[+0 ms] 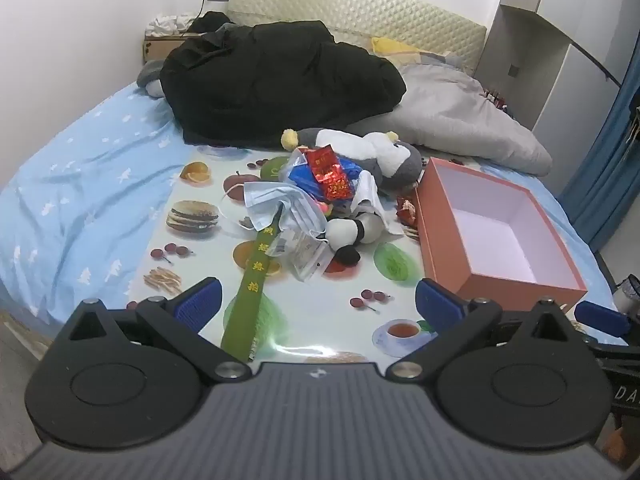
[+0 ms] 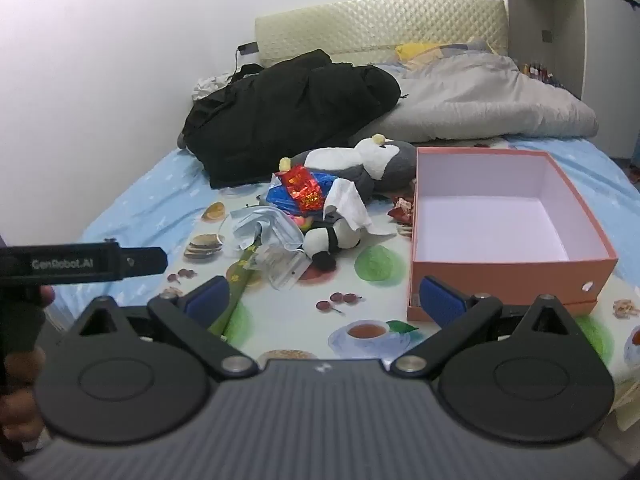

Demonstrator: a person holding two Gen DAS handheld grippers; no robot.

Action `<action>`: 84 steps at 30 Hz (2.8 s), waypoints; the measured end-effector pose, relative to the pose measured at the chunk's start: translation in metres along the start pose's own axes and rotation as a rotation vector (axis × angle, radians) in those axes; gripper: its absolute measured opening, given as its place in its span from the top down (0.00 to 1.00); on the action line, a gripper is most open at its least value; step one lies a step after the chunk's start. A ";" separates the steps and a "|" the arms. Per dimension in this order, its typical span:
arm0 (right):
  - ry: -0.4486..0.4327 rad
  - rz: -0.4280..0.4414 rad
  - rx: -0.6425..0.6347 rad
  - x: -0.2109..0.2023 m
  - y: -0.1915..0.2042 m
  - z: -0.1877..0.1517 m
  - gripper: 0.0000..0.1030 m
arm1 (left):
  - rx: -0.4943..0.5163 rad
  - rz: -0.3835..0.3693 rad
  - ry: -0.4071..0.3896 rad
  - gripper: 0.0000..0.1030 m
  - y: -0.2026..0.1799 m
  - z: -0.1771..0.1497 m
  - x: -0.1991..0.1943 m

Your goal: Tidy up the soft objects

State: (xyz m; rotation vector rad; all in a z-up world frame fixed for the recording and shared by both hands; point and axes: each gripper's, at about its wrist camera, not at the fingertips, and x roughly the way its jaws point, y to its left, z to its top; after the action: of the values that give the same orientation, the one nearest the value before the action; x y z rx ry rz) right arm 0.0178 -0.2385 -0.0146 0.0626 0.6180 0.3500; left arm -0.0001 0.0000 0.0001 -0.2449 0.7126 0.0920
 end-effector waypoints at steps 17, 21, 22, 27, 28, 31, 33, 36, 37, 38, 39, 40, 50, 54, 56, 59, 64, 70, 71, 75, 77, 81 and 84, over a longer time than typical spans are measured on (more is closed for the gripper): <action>0.004 0.033 0.100 -0.014 -0.006 -0.006 0.00 | 0.018 0.000 -0.015 0.00 -0.004 -0.007 -0.009; 0.010 0.030 0.096 -0.016 -0.005 -0.006 0.00 | 0.021 -0.013 -0.012 0.00 -0.005 -0.007 -0.007; 0.011 0.025 0.096 -0.016 -0.005 -0.006 0.00 | 0.023 -0.015 -0.012 0.00 -0.005 -0.007 -0.007; 0.015 0.016 0.093 -0.014 -0.002 -0.006 0.00 | 0.035 -0.027 -0.018 0.00 -0.008 -0.008 -0.009; 0.015 0.017 0.096 -0.015 -0.004 -0.006 0.00 | 0.039 -0.027 -0.017 0.00 -0.009 -0.007 -0.009; 0.015 0.014 0.104 -0.016 -0.006 -0.007 0.00 | 0.043 -0.034 -0.016 0.00 -0.009 -0.008 -0.009; 0.013 0.006 0.104 -0.017 -0.007 -0.006 0.00 | 0.039 -0.033 -0.015 0.00 -0.008 -0.008 -0.009; 0.012 0.002 0.107 -0.018 -0.008 -0.006 0.00 | 0.032 -0.031 -0.018 0.00 -0.007 -0.008 -0.010; 0.013 0.001 0.108 -0.018 -0.008 -0.006 0.00 | 0.032 -0.031 -0.019 0.00 -0.007 -0.008 -0.009; 0.012 0.001 0.109 -0.018 -0.008 -0.005 0.00 | 0.033 -0.031 -0.018 0.00 -0.007 -0.008 -0.009; 0.012 0.002 0.109 -0.018 -0.009 -0.006 0.00 | 0.034 -0.031 -0.018 0.00 -0.007 -0.008 -0.009; 0.013 0.003 0.110 -0.018 -0.009 -0.006 0.00 | 0.034 -0.031 -0.018 0.00 -0.007 -0.008 -0.009; 0.003 0.008 0.104 -0.020 -0.008 -0.004 0.00 | 0.030 -0.029 -0.040 0.00 -0.003 -0.008 -0.015; 0.002 0.004 0.106 -0.021 -0.009 -0.002 0.00 | 0.031 -0.032 -0.035 0.00 -0.004 -0.009 -0.016; 0.001 0.001 0.108 -0.021 -0.010 -0.002 0.00 | 0.032 -0.035 -0.034 0.00 -0.005 -0.008 -0.016; -0.007 0.011 0.123 -0.020 -0.011 -0.002 0.00 | 0.030 -0.034 -0.034 0.00 -0.005 -0.009 -0.016; -0.002 -0.020 0.117 -0.019 -0.009 -0.003 0.00 | 0.025 -0.023 -0.048 0.00 -0.003 -0.008 -0.016; 0.013 -0.009 0.114 -0.015 -0.009 -0.006 0.00 | 0.010 -0.021 -0.020 0.00 0.003 -0.007 -0.008; 0.020 -0.008 0.120 -0.014 -0.010 -0.007 0.00 | 0.010 -0.021 -0.015 0.00 0.003 -0.007 -0.006; 0.047 0.005 0.139 -0.008 -0.011 -0.010 0.00 | 0.017 -0.028 0.001 0.00 0.003 -0.005 0.000; 0.051 0.000 0.135 -0.007 -0.009 -0.012 0.00 | 0.027 -0.031 0.004 0.00 0.002 -0.005 0.003; 0.061 -0.009 0.141 -0.004 -0.009 -0.013 0.00 | 0.043 -0.047 0.022 0.00 0.000 -0.006 0.008; 0.071 -0.011 0.154 -0.002 -0.011 -0.014 0.00 | 0.057 -0.053 0.016 0.00 0.000 -0.008 0.010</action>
State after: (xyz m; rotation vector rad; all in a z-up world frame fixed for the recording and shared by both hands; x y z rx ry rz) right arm 0.0115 -0.2498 -0.0266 0.1954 0.7146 0.2944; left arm 0.0021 -0.0022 -0.0126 -0.2101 0.7233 0.0196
